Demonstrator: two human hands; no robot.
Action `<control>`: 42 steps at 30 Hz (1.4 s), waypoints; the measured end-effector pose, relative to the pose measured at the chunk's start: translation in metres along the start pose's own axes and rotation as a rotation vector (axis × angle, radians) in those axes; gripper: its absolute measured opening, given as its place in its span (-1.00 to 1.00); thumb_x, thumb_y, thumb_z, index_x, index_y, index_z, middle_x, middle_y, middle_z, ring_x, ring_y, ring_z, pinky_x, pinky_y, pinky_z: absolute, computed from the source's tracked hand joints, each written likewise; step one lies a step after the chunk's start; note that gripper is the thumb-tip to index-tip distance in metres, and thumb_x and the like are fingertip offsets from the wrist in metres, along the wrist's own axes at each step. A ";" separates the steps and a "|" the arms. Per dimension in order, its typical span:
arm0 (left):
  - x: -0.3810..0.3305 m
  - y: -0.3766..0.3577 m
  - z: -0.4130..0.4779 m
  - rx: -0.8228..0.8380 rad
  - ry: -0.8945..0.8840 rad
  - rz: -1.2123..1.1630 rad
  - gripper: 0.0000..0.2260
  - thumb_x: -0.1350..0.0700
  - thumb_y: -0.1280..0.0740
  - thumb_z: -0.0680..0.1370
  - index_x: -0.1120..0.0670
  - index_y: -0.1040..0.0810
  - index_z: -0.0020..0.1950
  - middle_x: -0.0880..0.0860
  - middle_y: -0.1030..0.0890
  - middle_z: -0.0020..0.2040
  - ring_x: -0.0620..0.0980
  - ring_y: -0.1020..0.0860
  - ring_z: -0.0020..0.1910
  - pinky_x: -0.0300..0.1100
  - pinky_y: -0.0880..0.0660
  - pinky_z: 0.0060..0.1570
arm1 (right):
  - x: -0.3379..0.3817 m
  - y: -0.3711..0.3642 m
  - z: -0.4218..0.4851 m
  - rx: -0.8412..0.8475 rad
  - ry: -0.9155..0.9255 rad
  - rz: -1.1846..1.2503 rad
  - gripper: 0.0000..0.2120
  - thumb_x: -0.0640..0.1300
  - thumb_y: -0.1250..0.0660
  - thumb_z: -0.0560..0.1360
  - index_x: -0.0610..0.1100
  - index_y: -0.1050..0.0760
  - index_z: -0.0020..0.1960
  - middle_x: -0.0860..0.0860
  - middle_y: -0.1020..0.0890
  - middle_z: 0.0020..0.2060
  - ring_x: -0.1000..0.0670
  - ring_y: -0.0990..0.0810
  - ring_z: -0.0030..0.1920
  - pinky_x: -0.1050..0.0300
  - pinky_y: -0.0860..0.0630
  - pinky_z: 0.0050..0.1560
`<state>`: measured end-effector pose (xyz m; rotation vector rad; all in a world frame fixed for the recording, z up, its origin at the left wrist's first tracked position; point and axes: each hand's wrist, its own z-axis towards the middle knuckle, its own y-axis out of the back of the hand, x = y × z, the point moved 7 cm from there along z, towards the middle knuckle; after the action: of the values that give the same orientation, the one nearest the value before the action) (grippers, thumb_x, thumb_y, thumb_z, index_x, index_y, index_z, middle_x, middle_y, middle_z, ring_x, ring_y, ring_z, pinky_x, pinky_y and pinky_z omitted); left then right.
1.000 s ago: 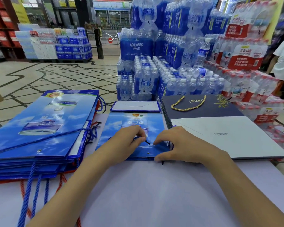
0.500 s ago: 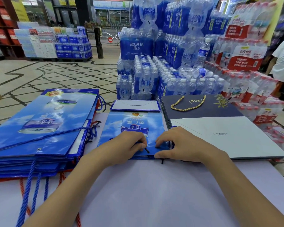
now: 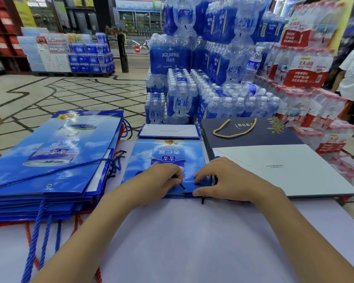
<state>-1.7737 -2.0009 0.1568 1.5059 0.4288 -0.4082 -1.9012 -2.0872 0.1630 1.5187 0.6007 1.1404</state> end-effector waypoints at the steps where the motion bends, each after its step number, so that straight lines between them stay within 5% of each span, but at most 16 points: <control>1: 0.000 0.000 0.000 0.001 -0.005 0.012 -0.90 0.12 -0.20 0.64 0.00 -0.49 -0.01 -0.16 -0.52 -0.14 -0.16 -0.47 -0.13 -0.29 -0.41 -0.08 | 0.001 0.000 0.000 -0.001 0.002 -0.003 -0.62 0.33 -0.39 0.39 0.12 -0.65 0.05 0.26 -0.64 0.04 0.20 -0.48 0.06 0.13 -0.46 0.17; 11: -0.005 -0.005 0.004 -0.053 -0.095 0.051 -0.90 0.05 -0.24 0.63 -0.04 -0.55 0.02 -0.16 -0.51 -0.07 -0.27 -0.44 -0.10 -0.38 -0.33 -0.09 | 0.003 -0.001 -0.001 -0.052 0.034 0.014 -0.58 0.40 -0.23 0.38 0.18 -0.68 -0.03 0.28 -0.69 -0.13 0.16 -0.58 -0.11 0.10 -0.53 -0.02; 16: -0.001 0.013 -0.003 -0.159 -0.118 -0.044 -0.82 -0.05 -0.29 0.59 -0.10 -0.59 0.16 -0.17 -0.56 0.00 -0.20 -0.46 -0.01 -0.38 -0.38 -0.02 | 0.004 0.017 -0.003 -0.281 0.085 -0.033 -0.50 0.35 -0.07 0.48 0.10 -0.69 -0.04 0.16 -0.69 -0.25 0.06 -0.55 -0.27 0.16 -0.46 -0.18; 19: 0.001 0.018 -0.005 -0.183 -0.132 -0.008 -0.72 0.02 -0.34 0.58 -0.12 -0.54 0.28 -0.20 -0.55 0.09 -0.27 -0.44 0.06 -0.44 -0.35 0.03 | 0.007 0.021 -0.004 -0.381 0.112 -0.068 -0.61 0.26 -0.16 0.53 0.07 -0.66 -0.01 0.12 -0.69 -0.26 0.06 -0.52 -0.32 0.12 -0.46 -0.23; 24: 0.002 0.015 -0.001 -0.205 -0.185 0.057 -0.73 0.15 -0.24 0.63 0.03 -0.54 0.32 -0.02 -0.59 0.11 -0.10 -0.44 0.10 -0.51 -0.26 0.07 | 0.017 0.031 -0.007 -0.542 0.172 -0.072 -0.84 -0.02 -0.48 0.46 -0.06 -0.54 -0.12 0.14 -0.50 -0.22 0.11 -0.38 -0.22 0.23 -0.36 -0.20; 28: 0.002 0.014 0.000 -0.274 -0.236 0.060 -0.74 0.16 -0.22 0.62 0.12 -0.59 0.27 0.03 -0.62 0.04 -0.12 -0.42 0.00 -0.56 -0.23 0.02 | 0.029 0.023 -0.004 -0.492 0.153 -0.214 -0.74 0.11 -0.31 0.50 -0.02 -0.64 -0.20 0.12 -0.59 -0.34 0.02 -0.50 -0.32 0.10 -0.46 -0.33; 32: 0.005 0.009 0.003 -0.258 -0.236 0.091 -0.74 0.18 -0.22 0.64 0.07 -0.57 0.28 0.02 -0.61 0.04 -0.10 -0.41 -0.01 -0.48 -0.27 -0.01 | 0.031 0.010 0.000 -0.404 0.080 -0.346 -0.60 0.22 -0.14 0.53 0.05 -0.68 -0.15 0.10 -0.68 -0.31 0.00 -0.58 -0.31 0.11 -0.45 -0.35; 42: 0.001 0.010 -0.001 -0.323 -0.247 0.249 -0.68 0.12 -0.16 0.57 0.07 -0.61 0.22 -0.01 -0.66 -0.02 0.07 -0.49 -0.11 -0.01 -0.49 -0.13 | 0.026 0.006 0.005 -0.408 0.051 -0.226 -0.77 0.07 -0.26 0.45 -0.01 -0.56 -0.29 0.07 -0.58 -0.45 -0.03 -0.49 -0.41 0.15 -0.37 -0.33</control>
<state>-1.7672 -1.9996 0.1651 1.1597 0.1025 -0.3063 -1.8871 -2.0691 0.1782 1.0490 0.5219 1.0531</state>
